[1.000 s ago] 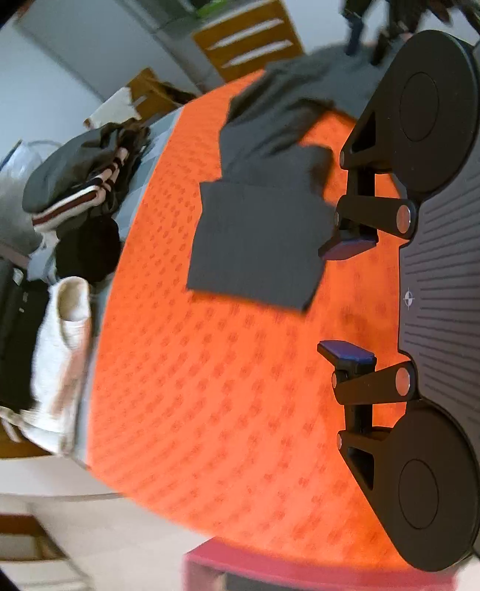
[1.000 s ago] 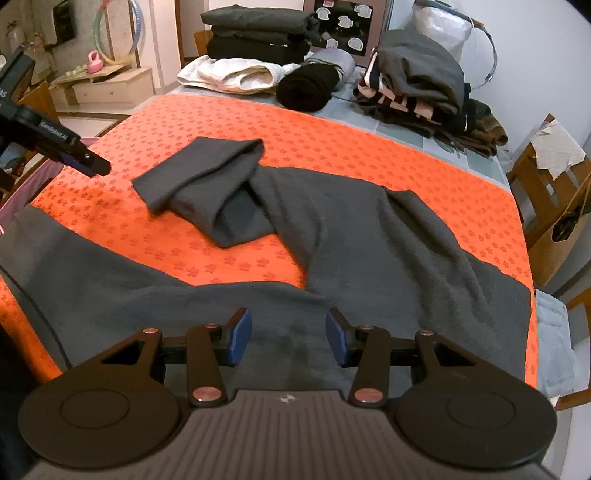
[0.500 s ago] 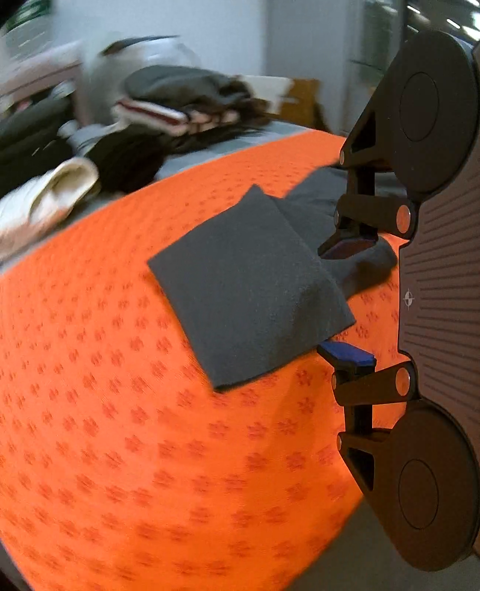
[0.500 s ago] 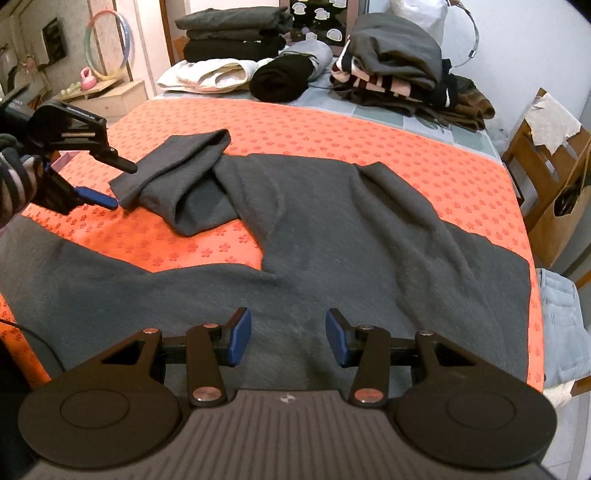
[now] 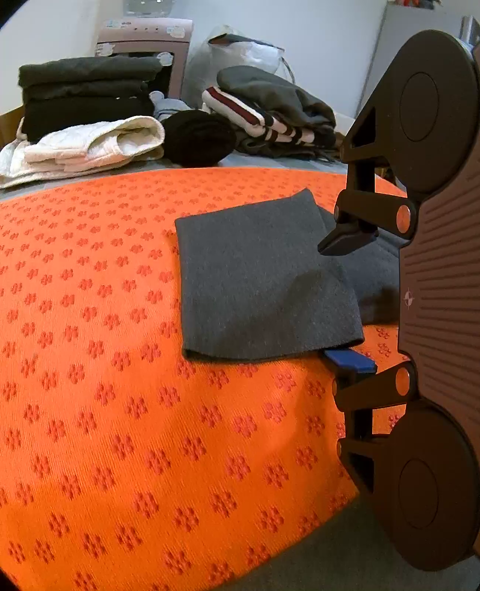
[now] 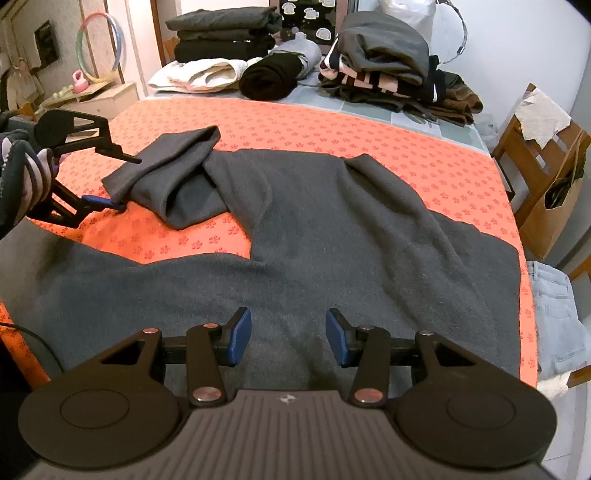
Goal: Fold clothes
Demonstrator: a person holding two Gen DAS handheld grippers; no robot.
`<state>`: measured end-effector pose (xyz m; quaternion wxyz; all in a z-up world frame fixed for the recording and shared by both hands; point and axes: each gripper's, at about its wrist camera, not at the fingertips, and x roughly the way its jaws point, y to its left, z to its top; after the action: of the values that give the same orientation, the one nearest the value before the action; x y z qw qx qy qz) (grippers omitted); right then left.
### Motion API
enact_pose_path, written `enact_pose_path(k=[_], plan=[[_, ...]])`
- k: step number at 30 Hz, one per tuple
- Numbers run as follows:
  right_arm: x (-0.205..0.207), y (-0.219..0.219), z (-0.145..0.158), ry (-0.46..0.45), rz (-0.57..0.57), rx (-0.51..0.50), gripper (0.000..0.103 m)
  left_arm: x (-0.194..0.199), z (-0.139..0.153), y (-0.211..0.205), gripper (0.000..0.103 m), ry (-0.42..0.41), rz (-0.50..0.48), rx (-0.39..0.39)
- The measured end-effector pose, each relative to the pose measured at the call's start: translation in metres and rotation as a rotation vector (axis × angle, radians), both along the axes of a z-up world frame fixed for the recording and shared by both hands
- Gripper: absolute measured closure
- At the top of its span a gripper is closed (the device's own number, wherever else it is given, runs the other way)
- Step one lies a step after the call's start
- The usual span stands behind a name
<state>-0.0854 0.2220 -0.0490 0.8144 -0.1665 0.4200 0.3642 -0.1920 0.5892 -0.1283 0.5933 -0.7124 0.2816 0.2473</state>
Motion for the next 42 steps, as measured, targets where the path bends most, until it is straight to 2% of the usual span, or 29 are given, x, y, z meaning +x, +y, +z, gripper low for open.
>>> enact_pose_path(k=[1,4,7,12,17,20,22,27,34,42], plan=[[-0.001,0.0,0.001,-0.002,0.001,0.0,0.052,0.001,0.001,0.001,0.082,0.005,-0.006,0.008],[-0.004,0.0,0.003,-0.01,0.0,-0.005,0.052,0.003,0.006,0.003,0.094,0.019,-0.018,0.044],[-0.007,0.002,0.005,-0.012,-0.001,-0.007,0.052,0.006,0.024,0.01,0.095,0.04,-0.089,0.151],[-0.014,0.009,0.008,-0.007,0.009,-0.008,0.052,0.009,0.068,0.032,0.095,0.061,-0.281,0.377],[-0.026,0.023,0.007,-0.001,0.021,-0.023,0.052,0.003,0.098,0.059,0.096,0.063,-0.494,0.503],[-0.034,0.032,0.005,-0.001,0.012,-0.032,0.052,-0.009,0.11,0.074,0.098,0.079,-0.6,0.584],[-0.038,0.039,0.006,-0.006,-0.001,-0.03,0.052,-0.017,0.114,0.087,0.098,0.098,-0.635,0.618],[-0.042,0.057,0.012,-0.029,0.004,-0.043,0.052,-0.04,0.12,0.119,0.098,0.148,-0.68,0.663],[-0.036,0.087,0.027,-0.079,0.064,-0.071,0.052,-0.076,0.126,0.144,0.098,0.184,-0.825,0.685],[-0.02,0.13,0.036,-0.124,0.173,-0.093,0.052,-0.123,0.11,0.154,0.098,0.254,-1.0,0.623]])
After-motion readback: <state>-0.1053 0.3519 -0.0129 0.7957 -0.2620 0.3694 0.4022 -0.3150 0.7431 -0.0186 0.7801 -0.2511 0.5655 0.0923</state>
